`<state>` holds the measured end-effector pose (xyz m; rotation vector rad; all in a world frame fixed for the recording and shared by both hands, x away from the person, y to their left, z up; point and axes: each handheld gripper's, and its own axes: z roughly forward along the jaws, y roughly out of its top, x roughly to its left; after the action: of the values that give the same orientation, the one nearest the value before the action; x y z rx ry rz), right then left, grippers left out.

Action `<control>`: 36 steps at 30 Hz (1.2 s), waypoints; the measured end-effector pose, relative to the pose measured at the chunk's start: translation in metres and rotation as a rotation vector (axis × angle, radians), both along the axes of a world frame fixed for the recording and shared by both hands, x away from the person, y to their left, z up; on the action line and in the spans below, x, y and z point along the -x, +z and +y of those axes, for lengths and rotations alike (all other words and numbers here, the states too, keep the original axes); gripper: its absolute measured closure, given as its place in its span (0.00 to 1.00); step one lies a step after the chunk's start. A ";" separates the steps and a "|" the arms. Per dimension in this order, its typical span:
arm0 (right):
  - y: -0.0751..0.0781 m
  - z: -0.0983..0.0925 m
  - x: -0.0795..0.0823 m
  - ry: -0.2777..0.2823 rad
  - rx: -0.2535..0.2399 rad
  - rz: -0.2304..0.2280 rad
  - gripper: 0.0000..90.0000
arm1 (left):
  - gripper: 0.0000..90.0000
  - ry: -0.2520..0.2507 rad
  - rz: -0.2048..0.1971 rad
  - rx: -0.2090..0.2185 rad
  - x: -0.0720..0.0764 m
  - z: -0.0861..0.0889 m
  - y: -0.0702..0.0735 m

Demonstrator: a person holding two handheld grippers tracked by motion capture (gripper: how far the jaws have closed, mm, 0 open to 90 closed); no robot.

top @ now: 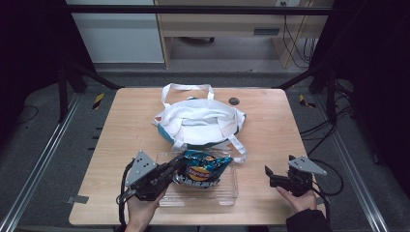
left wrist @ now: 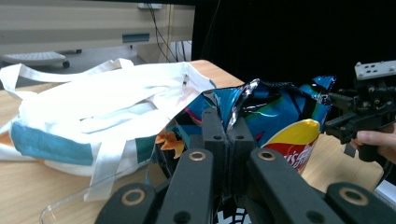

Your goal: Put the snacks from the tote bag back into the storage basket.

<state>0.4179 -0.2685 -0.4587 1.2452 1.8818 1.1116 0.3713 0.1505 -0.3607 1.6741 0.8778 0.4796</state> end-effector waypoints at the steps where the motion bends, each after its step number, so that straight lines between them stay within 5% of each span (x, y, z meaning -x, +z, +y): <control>1: 0.000 0.000 0.000 0.000 0.000 0.000 0.06 | 0.99 0.001 0.004 -0.003 0.000 0.000 -0.001; 36: 0.000 0.000 -0.001 0.000 0.003 0.001 0.05 | 0.98 0.088 0.081 -0.010 -0.012 0.015 -0.018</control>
<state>0.4187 -0.2684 -0.4591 1.2444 1.8839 1.1073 0.3831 0.1650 -0.3783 1.6785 1.0134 0.4790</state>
